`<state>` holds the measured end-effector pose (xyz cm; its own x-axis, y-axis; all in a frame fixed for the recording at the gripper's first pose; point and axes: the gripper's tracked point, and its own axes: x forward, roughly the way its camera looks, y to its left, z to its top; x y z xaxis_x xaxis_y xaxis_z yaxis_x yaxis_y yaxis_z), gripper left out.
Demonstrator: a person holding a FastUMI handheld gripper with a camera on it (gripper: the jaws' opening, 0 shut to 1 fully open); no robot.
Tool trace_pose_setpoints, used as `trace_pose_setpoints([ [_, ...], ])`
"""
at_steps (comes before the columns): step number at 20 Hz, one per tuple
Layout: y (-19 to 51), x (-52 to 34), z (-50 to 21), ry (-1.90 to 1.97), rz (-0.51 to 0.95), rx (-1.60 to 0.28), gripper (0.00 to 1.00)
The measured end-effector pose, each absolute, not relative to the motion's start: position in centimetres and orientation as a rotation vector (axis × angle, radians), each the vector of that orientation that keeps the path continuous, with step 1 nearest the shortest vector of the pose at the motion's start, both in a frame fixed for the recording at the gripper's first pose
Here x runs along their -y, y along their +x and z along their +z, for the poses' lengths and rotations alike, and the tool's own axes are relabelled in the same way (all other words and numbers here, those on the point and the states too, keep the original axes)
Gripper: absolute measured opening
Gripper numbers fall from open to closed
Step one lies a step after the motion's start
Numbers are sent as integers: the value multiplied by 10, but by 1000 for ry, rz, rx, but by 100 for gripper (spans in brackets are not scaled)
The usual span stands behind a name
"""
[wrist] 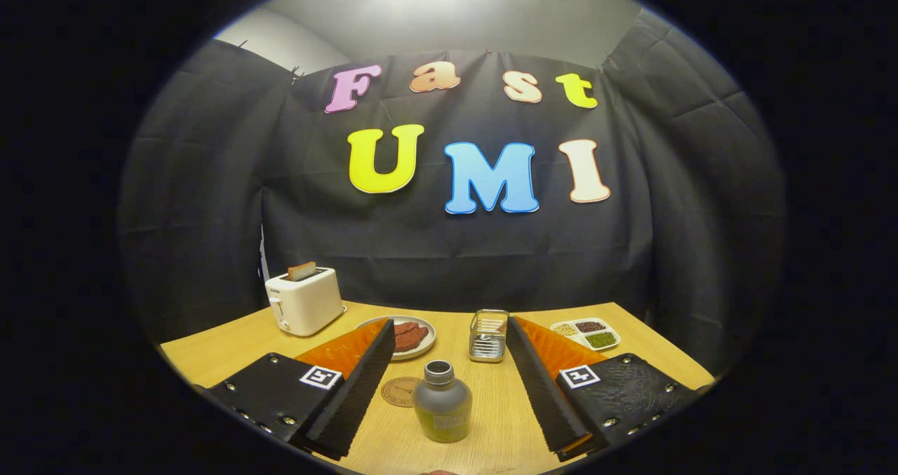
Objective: Take the bottle from table, then pour the juice into the cup, finally place the bottle on the coaster
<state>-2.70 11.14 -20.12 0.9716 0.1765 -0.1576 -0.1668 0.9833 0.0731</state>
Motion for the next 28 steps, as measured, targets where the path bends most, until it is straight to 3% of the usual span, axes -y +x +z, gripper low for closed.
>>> trace_pose_setpoints([
  [14, 0, -129, -315, 13, 126, -303, 98],
  [18, 8, -133, -332, 10, 115, -345, 90],
  [19, 8, -136, -333, -3, 129, -345, 83],
  [23, 4, -139, -330, -111, 177, -440, 81],
  [28, 5, -130, -294, -364, 177, -398, 80],
])
